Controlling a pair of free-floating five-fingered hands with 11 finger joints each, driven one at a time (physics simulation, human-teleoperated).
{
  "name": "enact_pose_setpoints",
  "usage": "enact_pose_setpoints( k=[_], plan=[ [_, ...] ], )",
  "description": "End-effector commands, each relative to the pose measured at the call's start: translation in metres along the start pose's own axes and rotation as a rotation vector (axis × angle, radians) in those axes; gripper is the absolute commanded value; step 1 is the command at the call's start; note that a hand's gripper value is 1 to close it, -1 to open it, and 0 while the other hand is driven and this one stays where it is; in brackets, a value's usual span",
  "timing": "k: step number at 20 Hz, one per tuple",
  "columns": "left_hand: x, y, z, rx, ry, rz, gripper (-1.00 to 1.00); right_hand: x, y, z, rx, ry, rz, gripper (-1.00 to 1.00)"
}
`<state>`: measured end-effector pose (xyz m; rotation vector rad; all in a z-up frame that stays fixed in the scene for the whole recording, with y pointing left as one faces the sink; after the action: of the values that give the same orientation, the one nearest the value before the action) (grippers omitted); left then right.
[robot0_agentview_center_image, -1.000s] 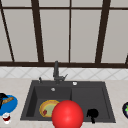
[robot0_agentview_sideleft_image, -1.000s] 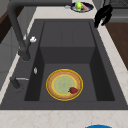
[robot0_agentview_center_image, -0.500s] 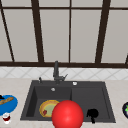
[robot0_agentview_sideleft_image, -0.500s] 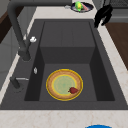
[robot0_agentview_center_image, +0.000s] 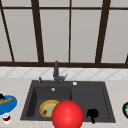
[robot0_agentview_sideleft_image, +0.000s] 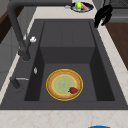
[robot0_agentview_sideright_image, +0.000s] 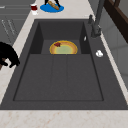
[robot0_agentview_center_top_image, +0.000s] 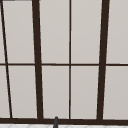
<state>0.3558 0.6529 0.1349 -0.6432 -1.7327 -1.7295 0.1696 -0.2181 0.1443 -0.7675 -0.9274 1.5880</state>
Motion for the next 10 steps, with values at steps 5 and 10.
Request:
enact_pose_setpoints(
  k=[5, 10],
  plan=[
    [-0.002, 0.003, 0.002, 0.027, 0.007, -0.137, 1.00, 0.000, 0.000, 0.000, 0.000, 0.000, 0.000, 0.00],
    [0.013, -0.002, 0.002, 0.033, -0.001, -0.236, 1.00, 0.000, 0.000, 0.000, 0.000, 0.000, 0.000, 0.00]
  ],
)
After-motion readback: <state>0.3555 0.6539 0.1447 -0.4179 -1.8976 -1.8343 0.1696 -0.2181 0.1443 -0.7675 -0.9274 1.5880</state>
